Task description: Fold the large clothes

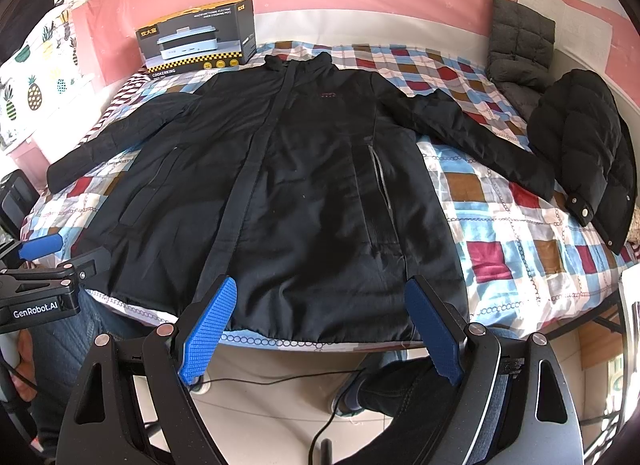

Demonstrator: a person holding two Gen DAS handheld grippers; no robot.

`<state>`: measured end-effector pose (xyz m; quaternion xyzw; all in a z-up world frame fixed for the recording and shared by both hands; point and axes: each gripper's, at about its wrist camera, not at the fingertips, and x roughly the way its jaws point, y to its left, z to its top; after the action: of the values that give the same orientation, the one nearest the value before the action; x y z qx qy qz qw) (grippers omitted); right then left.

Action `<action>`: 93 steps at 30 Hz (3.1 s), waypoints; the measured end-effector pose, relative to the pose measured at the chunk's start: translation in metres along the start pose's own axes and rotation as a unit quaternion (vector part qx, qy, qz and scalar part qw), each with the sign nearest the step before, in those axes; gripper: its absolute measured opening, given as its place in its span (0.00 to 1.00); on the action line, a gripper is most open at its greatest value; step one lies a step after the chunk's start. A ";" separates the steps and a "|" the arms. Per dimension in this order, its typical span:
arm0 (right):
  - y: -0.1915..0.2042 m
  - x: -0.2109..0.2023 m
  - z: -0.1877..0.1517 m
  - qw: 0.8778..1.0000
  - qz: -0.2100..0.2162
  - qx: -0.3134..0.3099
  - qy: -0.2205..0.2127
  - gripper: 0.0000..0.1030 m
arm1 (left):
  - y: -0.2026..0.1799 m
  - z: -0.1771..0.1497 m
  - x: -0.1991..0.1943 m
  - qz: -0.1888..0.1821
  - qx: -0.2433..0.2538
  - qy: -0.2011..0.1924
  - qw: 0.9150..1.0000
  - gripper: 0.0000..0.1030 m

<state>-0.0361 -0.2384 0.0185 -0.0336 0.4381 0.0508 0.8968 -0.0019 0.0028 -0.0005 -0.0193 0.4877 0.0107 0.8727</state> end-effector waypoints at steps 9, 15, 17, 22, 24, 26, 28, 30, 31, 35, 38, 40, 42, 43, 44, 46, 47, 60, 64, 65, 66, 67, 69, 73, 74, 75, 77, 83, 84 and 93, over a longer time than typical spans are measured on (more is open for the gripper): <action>0.000 0.000 0.000 1.000 0.000 0.000 0.000 0.84 | 0.000 0.000 0.000 0.000 0.000 -0.001 1.000 0.93; 0.001 0.000 0.000 1.000 0.000 0.000 0.000 0.84 | 0.000 0.000 0.000 0.001 0.001 0.000 1.000 0.93; 0.001 0.000 0.001 1.000 0.000 0.000 0.000 0.84 | -0.001 0.000 0.000 0.000 0.000 0.000 1.000 0.93; 0.001 0.000 0.001 1.000 -0.001 0.000 -0.001 0.84 | -0.001 0.000 0.000 -0.001 0.000 0.000 1.000 0.93; 0.001 0.000 0.002 1.000 -0.001 0.000 -0.001 0.84 | -0.001 0.000 0.000 0.000 0.001 0.000 1.000 0.93; 0.002 0.000 0.002 1.000 0.000 0.000 -0.001 0.84 | -0.001 0.000 0.000 0.000 0.000 0.000 1.000 0.93; 0.002 0.000 0.002 1.000 0.000 -0.001 -0.001 0.84 | -0.001 0.000 0.000 0.000 0.000 0.001 1.000 0.93; 0.002 0.000 0.002 1.000 0.000 -0.001 -0.001 0.84 | -0.001 0.000 0.000 -0.001 0.000 0.001 1.000 0.93; 0.001 -0.001 0.003 1.000 0.000 -0.001 -0.001 0.84 | -0.001 0.000 0.000 -0.001 0.000 0.001 1.000 0.93; 0.002 0.000 0.002 1.000 0.000 -0.001 -0.001 0.84 | -0.001 0.000 0.000 0.000 0.001 0.000 1.000 0.93; 0.003 0.000 0.006 1.000 0.000 -0.003 -0.001 0.84 | -0.001 0.000 0.000 0.001 0.000 0.000 1.000 0.93; 0.003 0.002 0.008 1.000 0.001 -0.003 -0.002 0.84 | -0.003 0.001 0.002 0.001 0.001 0.001 1.000 0.93; 0.002 0.003 0.010 1.000 0.002 -0.001 -0.004 0.84 | -0.002 0.003 0.005 0.002 0.000 0.004 1.000 0.93; 0.002 0.005 0.011 1.000 0.003 0.000 -0.004 0.84 | -0.001 0.004 0.007 0.002 0.000 0.005 1.000 0.93; 0.001 0.006 0.013 1.000 0.006 0.002 -0.005 0.84 | 0.000 0.005 0.009 0.002 0.000 0.006 1.000 0.93; 0.001 0.008 0.015 1.000 0.008 0.004 -0.008 0.84 | 0.001 0.007 0.013 0.004 0.000 0.007 1.000 0.93; 0.001 0.010 0.019 1.000 0.011 0.004 -0.010 0.84 | 0.003 0.009 0.015 0.005 -0.001 0.007 1.000 0.93; 0.024 0.057 0.057 0.998 0.045 -0.045 -0.015 0.84 | 0.061 0.040 0.058 0.005 -0.063 0.007 0.998 0.93; 0.034 0.075 0.074 0.997 0.051 -0.058 -0.015 0.84 | 0.093 0.053 0.074 0.018 -0.101 0.001 0.995 0.93; 0.037 0.081 0.079 0.997 0.051 -0.064 -0.015 0.84 | 0.101 0.056 0.077 0.023 -0.111 -0.003 0.994 0.91; 0.040 0.085 0.084 0.996 0.049 -0.069 -0.016 0.84 | 0.108 0.059 0.080 0.028 -0.118 -0.008 0.993 0.87; 0.044 0.090 0.089 0.996 0.049 -0.074 -0.017 0.84 | 0.116 0.063 0.084 0.033 -0.124 -0.010 0.992 0.85; 0.049 0.099 0.096 0.995 0.049 -0.080 -0.018 0.84 | 0.134 0.072 0.093 0.042 -0.139 -0.017 0.989 0.84; 0.058 0.120 0.111 0.995 0.052 -0.084 -0.011 0.84 | 0.169 0.086 0.113 0.040 -0.172 -0.017 0.984 0.84; 0.060 0.124 0.114 0.995 0.051 -0.086 -0.010 0.84 | 0.178 0.089 0.118 0.040 -0.183 -0.015 0.982 0.84; 0.062 0.128 0.117 0.995 0.050 -0.088 -0.010 0.84 | 0.188 0.092 0.123 0.043 -0.196 -0.013 0.979 0.84; 0.065 0.135 0.122 0.995 0.043 -0.094 -0.011 0.84 | 0.206 0.097 0.131 0.051 -0.217 -0.014 0.975 0.84; 0.066 0.165 0.140 0.996 0.044 -0.084 -0.003 0.84 | 0.263 0.107 0.152 0.045 -0.294 -0.039 0.954 0.84; 0.066 0.170 0.142 0.996 0.043 -0.082 -0.001 0.84 | 0.271 0.107 0.155 0.042 -0.308 -0.044 0.949 0.84; 0.065 0.196 0.149 0.996 0.042 -0.082 0.013 0.84 | 0.332 0.095 0.185 -0.002 -0.444 -0.065 0.893 0.84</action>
<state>0.1923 -0.1465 -0.0461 -0.0889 0.4450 0.1240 0.8824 0.1635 0.3388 -0.1160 -0.4056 0.3741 0.2254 0.8030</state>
